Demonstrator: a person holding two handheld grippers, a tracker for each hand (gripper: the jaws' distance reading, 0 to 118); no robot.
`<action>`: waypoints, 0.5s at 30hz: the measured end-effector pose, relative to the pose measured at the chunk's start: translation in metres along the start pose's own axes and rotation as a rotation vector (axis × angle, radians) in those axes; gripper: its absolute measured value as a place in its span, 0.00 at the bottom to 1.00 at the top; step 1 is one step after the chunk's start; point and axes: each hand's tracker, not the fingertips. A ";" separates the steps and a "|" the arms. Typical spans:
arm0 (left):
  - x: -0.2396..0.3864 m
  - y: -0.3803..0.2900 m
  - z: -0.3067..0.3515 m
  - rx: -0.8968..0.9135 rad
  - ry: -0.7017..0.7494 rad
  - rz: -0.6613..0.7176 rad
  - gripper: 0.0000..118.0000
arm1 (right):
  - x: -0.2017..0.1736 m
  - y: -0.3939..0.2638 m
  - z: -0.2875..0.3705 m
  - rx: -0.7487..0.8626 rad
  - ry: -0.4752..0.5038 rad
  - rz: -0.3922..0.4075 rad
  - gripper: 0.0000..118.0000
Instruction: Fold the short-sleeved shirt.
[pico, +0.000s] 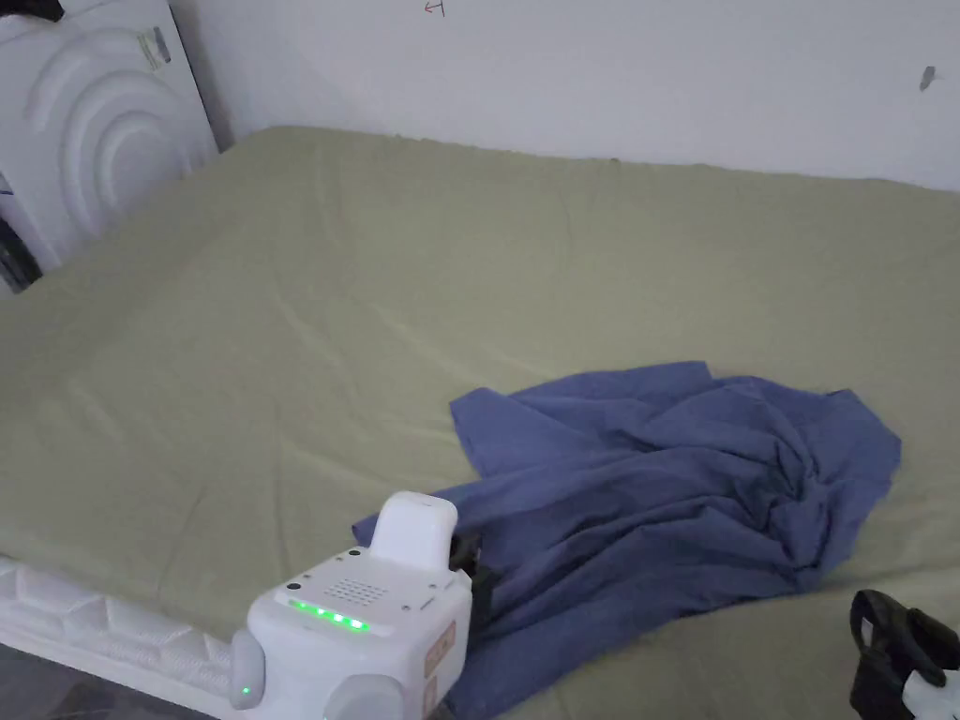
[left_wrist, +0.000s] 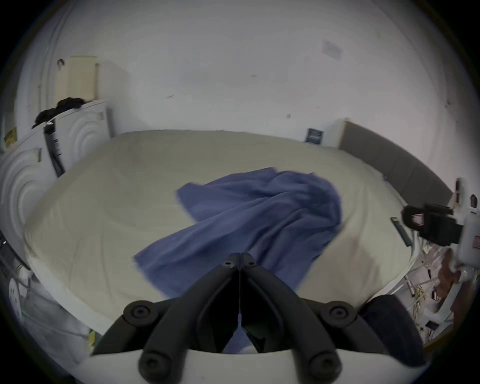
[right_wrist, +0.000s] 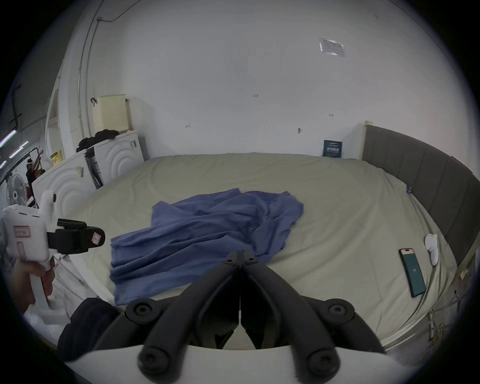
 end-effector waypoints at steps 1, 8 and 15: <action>-0.018 0.001 -0.004 -0.016 0.041 0.043 0.00 | -0.004 0.000 0.001 -0.003 0.006 0.008 0.00; -0.105 0.024 -0.059 -0.061 0.243 0.037 0.00 | -0.009 0.007 -0.001 -0.006 0.015 0.056 0.00; -0.115 0.029 -0.118 -0.173 0.277 0.025 0.94 | 0.003 0.011 -0.014 -0.032 -0.020 0.055 0.00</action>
